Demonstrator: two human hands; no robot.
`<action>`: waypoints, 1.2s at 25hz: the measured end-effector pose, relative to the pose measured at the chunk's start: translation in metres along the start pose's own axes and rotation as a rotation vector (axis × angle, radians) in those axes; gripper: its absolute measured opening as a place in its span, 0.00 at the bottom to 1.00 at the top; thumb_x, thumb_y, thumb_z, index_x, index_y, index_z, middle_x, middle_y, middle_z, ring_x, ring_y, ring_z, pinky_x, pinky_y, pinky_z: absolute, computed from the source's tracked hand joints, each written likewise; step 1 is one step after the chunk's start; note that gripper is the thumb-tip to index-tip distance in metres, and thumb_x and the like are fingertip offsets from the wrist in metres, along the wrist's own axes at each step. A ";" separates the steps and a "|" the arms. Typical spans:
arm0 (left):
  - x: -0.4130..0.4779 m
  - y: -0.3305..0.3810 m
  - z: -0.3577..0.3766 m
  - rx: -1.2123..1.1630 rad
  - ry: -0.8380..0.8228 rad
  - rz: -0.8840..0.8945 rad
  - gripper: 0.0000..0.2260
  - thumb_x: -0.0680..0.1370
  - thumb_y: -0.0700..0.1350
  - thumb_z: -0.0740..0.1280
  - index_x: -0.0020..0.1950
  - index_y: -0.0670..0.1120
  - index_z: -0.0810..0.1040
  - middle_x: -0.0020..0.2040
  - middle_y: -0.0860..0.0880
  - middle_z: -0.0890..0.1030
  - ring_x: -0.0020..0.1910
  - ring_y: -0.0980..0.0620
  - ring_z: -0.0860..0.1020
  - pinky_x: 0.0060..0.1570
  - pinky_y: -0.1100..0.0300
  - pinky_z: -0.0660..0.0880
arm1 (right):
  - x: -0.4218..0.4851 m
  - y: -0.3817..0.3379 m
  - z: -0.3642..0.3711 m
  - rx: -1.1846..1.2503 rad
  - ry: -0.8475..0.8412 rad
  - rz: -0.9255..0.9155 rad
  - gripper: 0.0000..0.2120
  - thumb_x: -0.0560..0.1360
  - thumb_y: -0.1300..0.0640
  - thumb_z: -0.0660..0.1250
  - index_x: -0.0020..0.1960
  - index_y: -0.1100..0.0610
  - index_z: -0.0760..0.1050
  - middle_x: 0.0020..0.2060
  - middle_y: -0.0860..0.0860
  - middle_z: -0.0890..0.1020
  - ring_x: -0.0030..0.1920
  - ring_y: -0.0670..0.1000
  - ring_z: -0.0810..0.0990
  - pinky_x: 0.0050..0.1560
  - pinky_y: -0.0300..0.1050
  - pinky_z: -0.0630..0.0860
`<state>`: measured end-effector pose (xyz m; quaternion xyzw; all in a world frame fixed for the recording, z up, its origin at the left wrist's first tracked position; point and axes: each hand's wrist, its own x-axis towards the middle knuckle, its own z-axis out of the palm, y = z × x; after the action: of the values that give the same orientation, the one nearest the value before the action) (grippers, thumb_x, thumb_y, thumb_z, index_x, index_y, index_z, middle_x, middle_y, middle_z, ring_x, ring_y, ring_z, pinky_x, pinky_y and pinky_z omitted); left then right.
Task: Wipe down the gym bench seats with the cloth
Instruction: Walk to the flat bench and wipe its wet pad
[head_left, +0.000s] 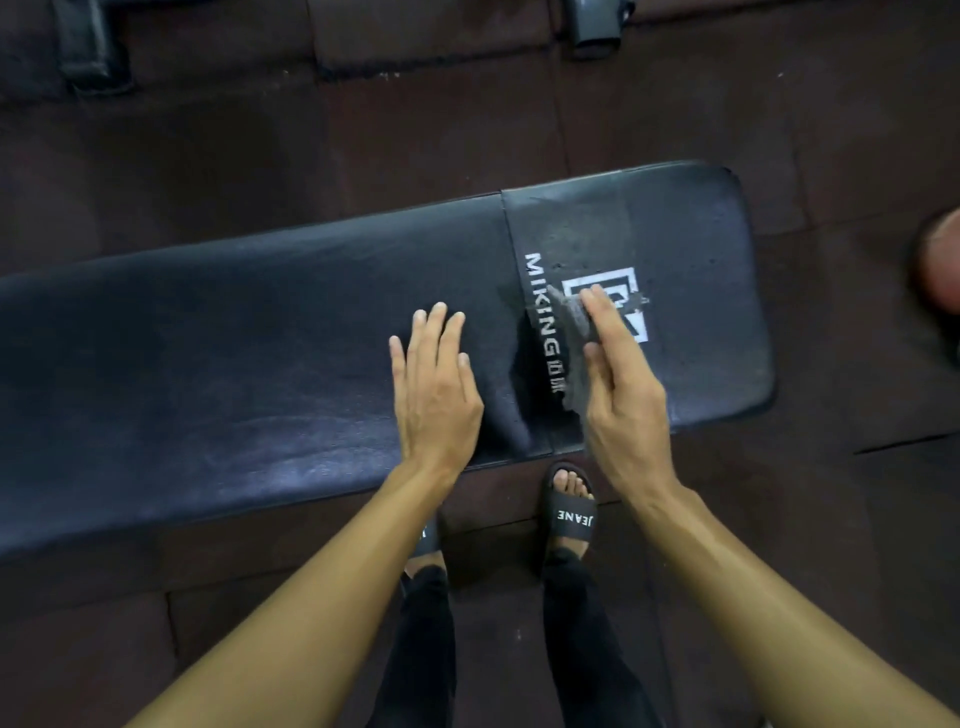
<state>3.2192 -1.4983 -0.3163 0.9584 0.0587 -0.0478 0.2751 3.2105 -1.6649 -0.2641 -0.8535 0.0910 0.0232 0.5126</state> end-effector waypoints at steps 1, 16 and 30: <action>-0.002 0.009 0.009 -0.006 -0.008 -0.005 0.20 0.82 0.40 0.55 0.74 0.43 0.68 0.77 0.48 0.65 0.79 0.49 0.57 0.78 0.48 0.46 | 0.002 0.004 -0.014 0.001 0.027 0.006 0.22 0.83 0.66 0.57 0.76 0.57 0.66 0.75 0.49 0.69 0.76 0.45 0.64 0.77 0.46 0.61; 0.027 0.000 0.042 0.277 0.077 0.081 0.22 0.84 0.42 0.52 0.79 0.47 0.60 0.80 0.49 0.59 0.80 0.48 0.53 0.78 0.43 0.50 | 0.054 0.075 0.030 -0.881 -0.298 -0.595 0.22 0.85 0.48 0.50 0.79 0.47 0.60 0.79 0.47 0.61 0.79 0.52 0.58 0.78 0.55 0.55; 0.021 0.003 0.045 0.339 0.124 0.077 0.23 0.83 0.40 0.54 0.78 0.47 0.61 0.79 0.50 0.60 0.79 0.49 0.55 0.77 0.44 0.53 | 0.050 0.092 -0.037 -0.865 0.029 0.160 0.26 0.84 0.44 0.45 0.81 0.46 0.48 0.81 0.46 0.51 0.81 0.54 0.49 0.78 0.60 0.51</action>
<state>3.2380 -1.5225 -0.3554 0.9937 0.0300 0.0126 0.1070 3.2415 -1.7459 -0.3334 -0.9800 0.1461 0.0867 0.1033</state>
